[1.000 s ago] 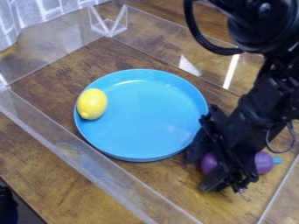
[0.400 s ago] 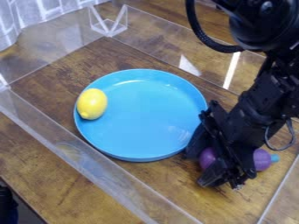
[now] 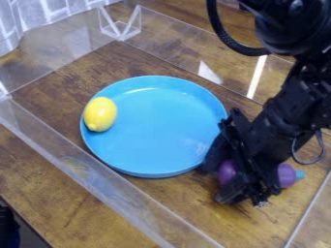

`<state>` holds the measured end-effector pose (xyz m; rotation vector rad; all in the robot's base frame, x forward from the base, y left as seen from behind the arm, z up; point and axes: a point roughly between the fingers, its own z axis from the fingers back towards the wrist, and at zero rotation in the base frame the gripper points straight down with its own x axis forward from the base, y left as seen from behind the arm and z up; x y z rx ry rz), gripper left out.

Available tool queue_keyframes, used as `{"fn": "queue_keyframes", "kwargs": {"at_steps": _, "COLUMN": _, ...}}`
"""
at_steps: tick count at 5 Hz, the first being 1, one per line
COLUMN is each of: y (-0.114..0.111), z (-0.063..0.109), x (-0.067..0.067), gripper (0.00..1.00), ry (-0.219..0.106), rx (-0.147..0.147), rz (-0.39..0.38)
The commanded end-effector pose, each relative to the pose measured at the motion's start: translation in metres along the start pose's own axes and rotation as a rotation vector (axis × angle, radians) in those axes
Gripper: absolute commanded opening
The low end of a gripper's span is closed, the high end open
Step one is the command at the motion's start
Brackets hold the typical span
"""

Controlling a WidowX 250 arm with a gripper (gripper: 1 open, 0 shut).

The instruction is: Put the purple eggplant on the blue tray

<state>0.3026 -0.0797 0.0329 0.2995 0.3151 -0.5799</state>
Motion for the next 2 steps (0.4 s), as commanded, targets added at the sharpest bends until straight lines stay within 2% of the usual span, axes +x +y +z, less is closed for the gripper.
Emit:
{"fn": "queue_keyframes", "kwargs": {"at_steps": 1, "y": 0.0136, "z": 0.0341, "x": 0.0, "gripper": 0.0, "ry": -0.102, "rx": 0.025, "rz": 0.034}}
{"fn": "queue_keyframes", "kwargs": {"at_steps": 2, "y": 0.0146, "z": 0.0356, "x": -0.0005, "gripper": 0.0, "ry": -0.1, "rx": 0.029, "rz": 0.033}}
